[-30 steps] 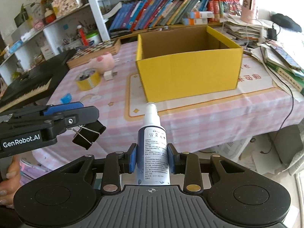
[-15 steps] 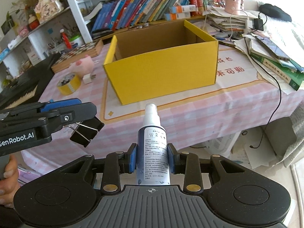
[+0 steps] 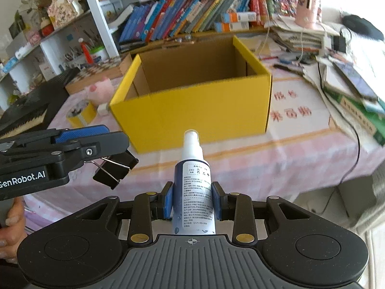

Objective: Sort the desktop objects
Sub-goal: 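Carry the binder clip and spray bottle together toward the yellow box, then lower both tools into the box and open both grippers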

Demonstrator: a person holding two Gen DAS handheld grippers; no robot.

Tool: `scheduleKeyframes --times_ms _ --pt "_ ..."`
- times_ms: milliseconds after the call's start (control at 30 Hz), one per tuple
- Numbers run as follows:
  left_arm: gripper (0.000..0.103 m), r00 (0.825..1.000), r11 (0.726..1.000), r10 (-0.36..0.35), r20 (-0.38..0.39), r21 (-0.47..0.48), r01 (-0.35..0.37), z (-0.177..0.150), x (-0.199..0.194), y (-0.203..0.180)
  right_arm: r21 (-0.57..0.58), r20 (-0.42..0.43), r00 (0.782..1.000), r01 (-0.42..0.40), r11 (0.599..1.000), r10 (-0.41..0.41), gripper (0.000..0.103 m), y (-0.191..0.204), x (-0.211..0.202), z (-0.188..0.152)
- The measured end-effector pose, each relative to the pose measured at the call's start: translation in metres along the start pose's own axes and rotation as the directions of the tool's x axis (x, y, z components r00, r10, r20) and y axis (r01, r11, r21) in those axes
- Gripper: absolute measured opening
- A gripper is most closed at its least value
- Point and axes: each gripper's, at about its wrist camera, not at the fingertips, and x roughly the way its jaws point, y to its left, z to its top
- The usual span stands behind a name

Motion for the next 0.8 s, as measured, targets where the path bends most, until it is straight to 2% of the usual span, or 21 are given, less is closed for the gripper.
scheduleKeyframes --times_ms 200,500,633,800 --pt "0.040 0.996 1.000 0.021 0.085 0.018 -0.023 0.035 0.011 -0.008 -0.056 0.064 0.997 -0.048 0.997 0.052 0.033 -0.014 0.001 0.039" --pt "0.040 0.980 0.994 0.095 0.175 0.032 -0.102 0.090 0.035 -0.005 -0.164 0.136 0.983 -0.099 0.981 0.122 0.033 -0.030 0.023 0.104" --pt "0.040 0.980 0.991 0.127 0.155 0.017 -0.131 0.107 0.060 0.007 -0.232 0.123 0.984 -0.101 0.968 0.132 0.033 -0.033 0.048 0.130" --pt "0.040 0.978 0.980 0.193 0.081 0.033 -0.196 0.118 0.103 0.021 -0.366 0.073 0.992 -0.073 0.928 0.107 0.033 -0.028 0.089 0.148"
